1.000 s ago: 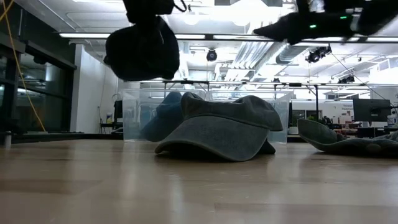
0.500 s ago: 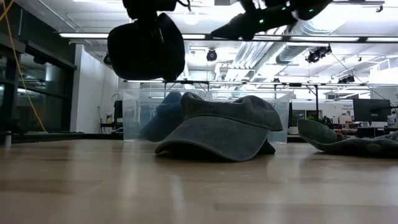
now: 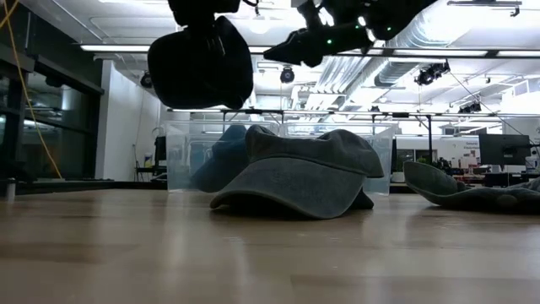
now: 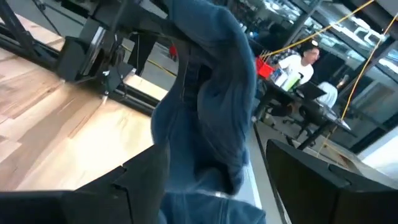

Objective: Pick and place caps into container
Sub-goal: Put the blue cap into the left transparent container

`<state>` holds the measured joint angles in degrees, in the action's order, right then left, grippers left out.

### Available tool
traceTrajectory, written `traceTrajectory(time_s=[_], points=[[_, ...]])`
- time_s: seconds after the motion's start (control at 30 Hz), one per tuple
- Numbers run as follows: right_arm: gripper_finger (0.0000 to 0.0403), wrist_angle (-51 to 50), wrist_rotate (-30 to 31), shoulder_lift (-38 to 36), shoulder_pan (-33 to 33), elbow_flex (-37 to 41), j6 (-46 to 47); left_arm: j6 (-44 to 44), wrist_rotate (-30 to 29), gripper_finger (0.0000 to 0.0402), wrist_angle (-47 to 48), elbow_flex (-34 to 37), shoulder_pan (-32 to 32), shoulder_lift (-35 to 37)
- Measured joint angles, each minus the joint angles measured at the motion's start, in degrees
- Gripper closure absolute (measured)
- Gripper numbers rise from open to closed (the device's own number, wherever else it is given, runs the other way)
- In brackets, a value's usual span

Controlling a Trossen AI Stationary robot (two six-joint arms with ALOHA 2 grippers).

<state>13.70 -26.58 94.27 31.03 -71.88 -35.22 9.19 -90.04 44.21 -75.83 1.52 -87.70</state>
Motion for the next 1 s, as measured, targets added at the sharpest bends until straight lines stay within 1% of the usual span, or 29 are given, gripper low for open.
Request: traceTrajectory(time_s=[0.1, 0.2, 0.37, 0.67, 0.83, 1.0], points=[[0.0141, 0.1, -1.3, 2.1, 0.5, -2.0, 0.3, 0.0, 0.0, 0.0391, -0.4, 0.0, 0.0, 0.0], [0.0141, 0.5, -3.9, 3.7, 1.2, -4.0, 0.7, 0.7, 0.0, 0.0391, -0.9, 0.0, 0.0, 0.0], [0.0141, 0.2, -5.1, 5.7, 2.6, -6.2, 1.5, 0.7, 0.0, 0.0391, -1.1, 0.0, 0.0, 0.0], [0.0141, 0.2, -11.0, 10.0, 4.3, -10.0, 3.2, 1.1, 0.1, 0.0391, -1.3, 0.0, 0.0, 0.0], [0.0141, 0.5, -11.9, 12.6, 4.2, -11.8, 3.3, 1.1, 0.1, 0.0391, -1.5, 0.0, 0.0, 0.0], [0.0141, 0.7, -14.0, 13.4, 4.2, -13.3, 3.7, 1.0, 0.2, 0.0391, -1.6, 0.0, 0.0, 0.0]])
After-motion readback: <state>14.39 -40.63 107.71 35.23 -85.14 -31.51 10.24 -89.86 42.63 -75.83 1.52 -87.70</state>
